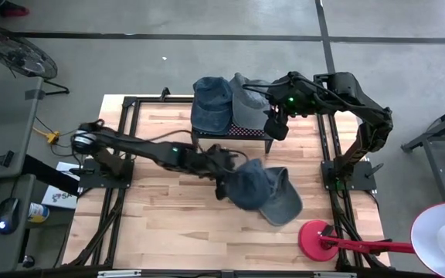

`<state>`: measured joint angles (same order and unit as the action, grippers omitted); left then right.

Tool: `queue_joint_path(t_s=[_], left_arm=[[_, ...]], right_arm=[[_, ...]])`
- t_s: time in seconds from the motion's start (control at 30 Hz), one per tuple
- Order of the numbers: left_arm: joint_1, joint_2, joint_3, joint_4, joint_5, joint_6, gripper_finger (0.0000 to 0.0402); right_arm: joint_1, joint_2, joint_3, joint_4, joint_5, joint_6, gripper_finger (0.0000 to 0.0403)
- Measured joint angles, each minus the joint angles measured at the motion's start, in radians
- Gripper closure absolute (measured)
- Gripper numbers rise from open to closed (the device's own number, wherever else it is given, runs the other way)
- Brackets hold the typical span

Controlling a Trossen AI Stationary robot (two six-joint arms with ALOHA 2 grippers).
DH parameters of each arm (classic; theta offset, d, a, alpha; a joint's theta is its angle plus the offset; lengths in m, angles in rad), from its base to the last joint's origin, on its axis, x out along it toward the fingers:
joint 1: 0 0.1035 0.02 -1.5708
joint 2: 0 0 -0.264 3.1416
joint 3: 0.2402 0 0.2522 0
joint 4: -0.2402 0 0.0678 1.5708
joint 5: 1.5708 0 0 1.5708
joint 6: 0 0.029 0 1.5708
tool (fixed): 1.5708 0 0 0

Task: Pick & Place hat
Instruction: Stack the blue cap on the blue cap on the shelf

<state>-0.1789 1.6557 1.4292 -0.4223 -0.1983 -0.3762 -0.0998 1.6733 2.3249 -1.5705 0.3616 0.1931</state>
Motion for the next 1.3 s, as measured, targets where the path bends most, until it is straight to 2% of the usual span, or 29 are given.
queue_joint_path(t_s=[0.07,0.27,0.33,0.53,0.6,0.73,1.0,1.2,1.3], left_arm=[[-0.009,-0.059,-0.003,-0.056,0.008,0.008,0.0401],[-0.028,-0.205,0.013,-0.091,0.009,0.041,0.0401],[-0.033,-0.234,0.041,-0.173,0.036,0.065,0.0401],[-0.030,-0.264,0.226,-0.367,0.169,0.168,0.0402],[-0.030,-0.264,0.295,-0.476,0.198,0.221,0.0402],[-0.012,-0.261,0.434,-0.562,0.252,0.312,0.0402],[0.055,-0.261,0.629,-0.691,0.365,0.451,0.0401],[0.102,-0.261,0.674,-0.744,0.423,0.509,0.0401],[0.125,-0.260,0.674,-0.742,0.463,0.538,0.0401]], right_arm=[[0.000,0.000,0.000,0.000,0.004,-0.004,0.0222],[0.000,0.000,0.000,0.004,0.018,-0.012,0.0222],[0.000,0.000,0.000,0.005,0.028,-0.012,0.0222],[-0.001,0.000,0.000,0.022,0.054,-0.011,0.0222],[-0.001,0.000,0.000,0.033,0.058,-0.006,0.0222],[0.000,0.000,0.000,0.072,0.045,0.008,0.0222],[0.003,0.000,0.000,0.247,-0.150,-0.135,0.0222],[0.003,0.004,0.000,0.402,-0.291,-0.215,0.0221],[0.003,0.016,0.000,0.446,-0.319,-0.220,0.0222]])
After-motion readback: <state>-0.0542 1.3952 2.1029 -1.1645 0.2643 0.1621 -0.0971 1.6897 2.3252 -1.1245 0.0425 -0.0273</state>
